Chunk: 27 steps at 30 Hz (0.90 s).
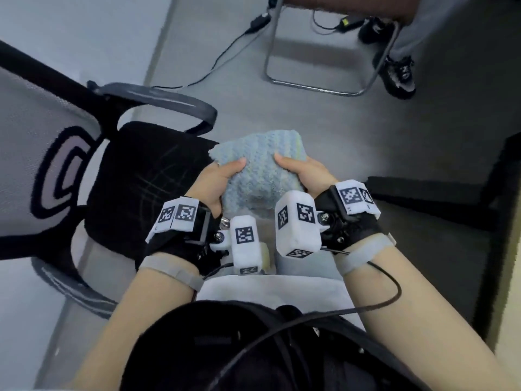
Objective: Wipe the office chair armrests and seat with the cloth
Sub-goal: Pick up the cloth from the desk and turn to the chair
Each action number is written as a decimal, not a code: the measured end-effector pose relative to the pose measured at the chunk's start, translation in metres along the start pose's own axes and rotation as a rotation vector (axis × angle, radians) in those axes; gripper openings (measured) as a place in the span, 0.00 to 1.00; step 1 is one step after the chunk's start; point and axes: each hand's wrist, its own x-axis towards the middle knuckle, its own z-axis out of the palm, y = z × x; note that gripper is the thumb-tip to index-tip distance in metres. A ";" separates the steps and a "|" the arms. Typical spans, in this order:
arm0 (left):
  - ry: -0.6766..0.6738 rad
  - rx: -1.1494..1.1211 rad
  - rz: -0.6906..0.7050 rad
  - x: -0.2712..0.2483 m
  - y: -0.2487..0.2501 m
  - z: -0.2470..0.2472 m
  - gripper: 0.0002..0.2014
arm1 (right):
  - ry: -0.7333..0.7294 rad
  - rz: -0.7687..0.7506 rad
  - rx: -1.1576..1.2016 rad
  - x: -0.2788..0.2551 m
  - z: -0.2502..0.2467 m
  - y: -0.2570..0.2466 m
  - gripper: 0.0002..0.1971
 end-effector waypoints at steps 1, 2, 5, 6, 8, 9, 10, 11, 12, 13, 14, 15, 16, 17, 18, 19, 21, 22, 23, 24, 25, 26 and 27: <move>0.043 -0.042 0.009 0.004 0.005 -0.008 0.14 | -0.025 0.040 -0.046 0.014 0.010 -0.005 0.17; 0.087 -0.084 0.015 0.010 0.008 -0.015 0.15 | -0.048 0.079 -0.093 0.029 0.018 -0.011 0.15; 0.242 -0.222 0.020 0.025 0.020 -0.027 0.15 | -0.094 0.192 -0.234 0.070 0.043 -0.029 0.17; 0.285 -0.265 0.024 0.030 0.025 -0.027 0.13 | -0.107 0.229 -0.298 0.081 0.051 -0.037 0.19; 0.345 -0.360 0.017 0.039 0.029 -0.027 0.12 | -0.136 0.274 -0.408 0.099 0.064 -0.054 0.20; 0.372 -0.404 0.014 0.041 0.031 -0.025 0.11 | -0.153 0.297 -0.453 0.107 0.068 -0.061 0.20; 0.400 -0.447 0.015 0.045 0.032 -0.025 0.11 | -0.169 0.323 -0.498 0.113 0.073 -0.068 0.20; 0.423 -0.490 0.016 0.049 0.031 -0.025 0.11 | -0.180 0.339 -0.543 0.123 0.077 -0.073 0.20; 0.437 -0.529 0.018 0.053 0.028 -0.026 0.13 | -0.185 0.350 -0.582 0.131 0.080 -0.076 0.20; 0.445 -0.565 0.020 0.056 0.027 -0.026 0.16 | -0.187 0.356 -0.624 0.138 0.083 -0.078 0.20; 0.456 -0.602 0.025 0.058 0.025 -0.027 0.17 | -0.183 0.363 -0.662 0.144 0.086 -0.079 0.20; 0.468 -0.641 0.030 0.060 0.023 -0.028 0.18 | -0.182 0.376 -0.691 0.149 0.088 -0.079 0.21; 0.477 -0.681 0.038 0.064 0.018 -0.031 0.18 | -0.186 0.393 -0.706 0.153 0.091 -0.078 0.21; 0.479 -0.718 0.042 0.067 0.014 -0.034 0.18 | -0.191 0.412 -0.708 0.158 0.091 -0.077 0.21; 0.477 -0.745 0.039 0.071 0.010 -0.036 0.18 | -0.183 0.425 -0.701 0.161 0.091 -0.074 0.21; 0.479 -0.760 0.038 0.077 0.007 -0.039 0.17 | -0.177 0.433 -0.692 0.166 0.091 -0.071 0.22; 0.494 -0.811 0.038 0.091 0.000 -0.044 0.16 | -0.144 0.415 -0.644 0.181 0.085 -0.066 0.25; 0.508 -0.811 0.037 0.099 -0.002 -0.046 0.15 | -0.115 0.390 -0.623 0.188 0.082 -0.066 0.30; 0.524 -0.797 0.042 0.107 -0.002 -0.048 0.14 | -0.079 0.365 -0.604 0.195 0.079 -0.068 0.38; 0.530 -0.779 0.055 0.115 0.000 -0.051 0.14 | -0.035 0.336 -0.561 0.205 0.073 -0.071 0.46; 0.529 -0.769 0.073 0.123 0.003 -0.053 0.16 | 0.014 0.298 -0.523 0.215 0.068 -0.074 0.53; 0.520 -0.756 0.085 0.130 0.007 -0.056 0.18 | 0.067 0.270 -0.515 0.222 0.066 -0.079 0.55; 0.507 -0.747 0.102 0.137 0.011 -0.060 0.20 | 0.086 0.269 -0.514 0.228 0.065 -0.085 0.53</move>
